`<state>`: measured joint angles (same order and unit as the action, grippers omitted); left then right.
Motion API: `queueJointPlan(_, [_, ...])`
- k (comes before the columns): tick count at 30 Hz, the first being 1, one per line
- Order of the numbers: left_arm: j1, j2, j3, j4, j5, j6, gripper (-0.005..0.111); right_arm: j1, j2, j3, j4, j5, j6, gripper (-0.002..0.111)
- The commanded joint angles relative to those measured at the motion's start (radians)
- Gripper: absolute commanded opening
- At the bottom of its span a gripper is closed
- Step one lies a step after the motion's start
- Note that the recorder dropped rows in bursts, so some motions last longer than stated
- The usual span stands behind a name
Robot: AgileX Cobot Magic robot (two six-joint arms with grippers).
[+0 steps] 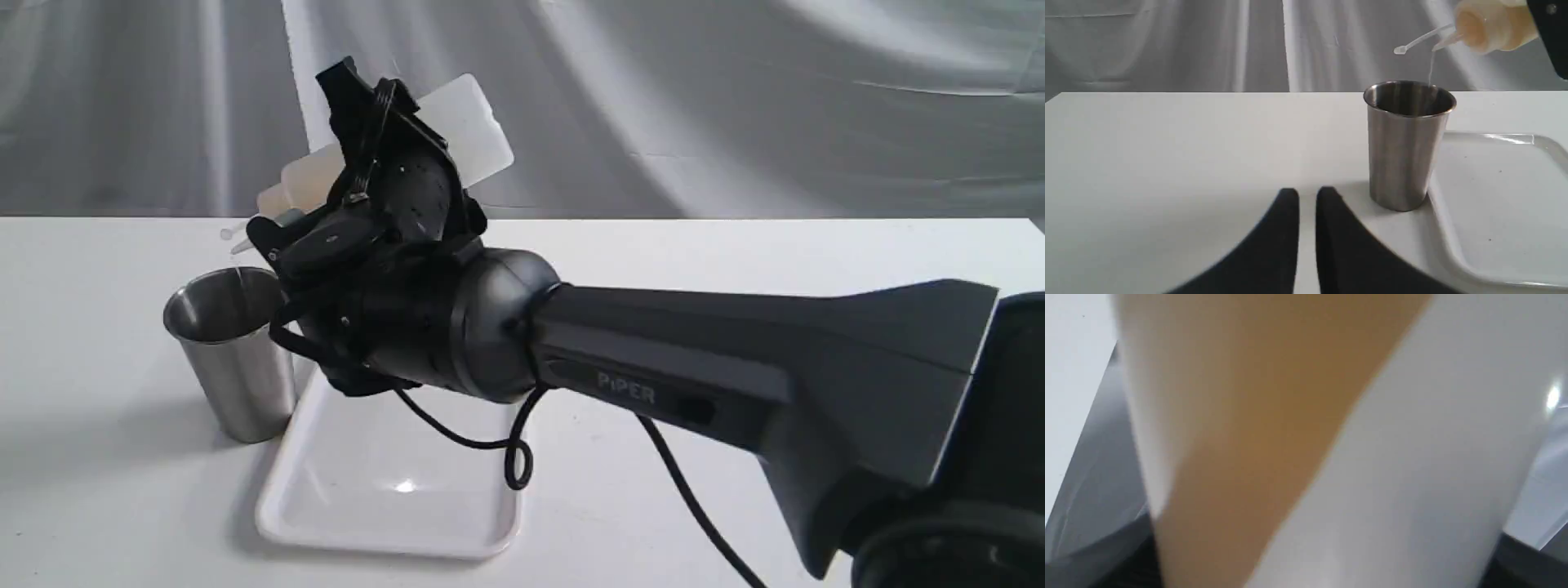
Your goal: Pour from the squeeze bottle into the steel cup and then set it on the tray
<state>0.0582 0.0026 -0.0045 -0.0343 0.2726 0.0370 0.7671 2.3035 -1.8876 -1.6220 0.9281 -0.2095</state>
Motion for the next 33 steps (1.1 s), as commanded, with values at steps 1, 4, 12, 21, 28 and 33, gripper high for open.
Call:
queueJointPlan(1, [-0.005, -0.003, 0.004, 0.000, -0.007, 0.000, 0.008, -0.009, -0.014, -0.010, -0.037, 0.016, 0.000, 0.000])
queueJointPlan(4, [-0.005, -0.003, 0.004, 0.000, -0.007, -0.003, 0.008, -0.009, -0.014, -0.010, -0.050, 0.016, -0.003, 0.000])
queueJointPlan(12, [-0.005, -0.003, 0.004, 0.000, -0.007, -0.003, 0.008, -0.009, -0.014, -0.010, -0.053, 0.016, -0.007, 0.000])
queueJointPlan(21, [-0.005, -0.003, 0.004, 0.000, -0.007, -0.002, 0.008, -0.009, -0.014, -0.010, -0.006, 0.015, 0.067, 0.000])
queueJointPlan(28, [-0.005, -0.003, 0.004, 0.000, -0.007, -0.005, 0.008, -0.009, -0.022, -0.010, 0.059, -0.001, 0.194, 0.000])
queueJointPlan(33, [-0.005, -0.003, 0.004, 0.000, -0.007, -0.005, 0.008, -0.012, -0.040, -0.010, 0.098, -0.019, 0.365, 0.000])
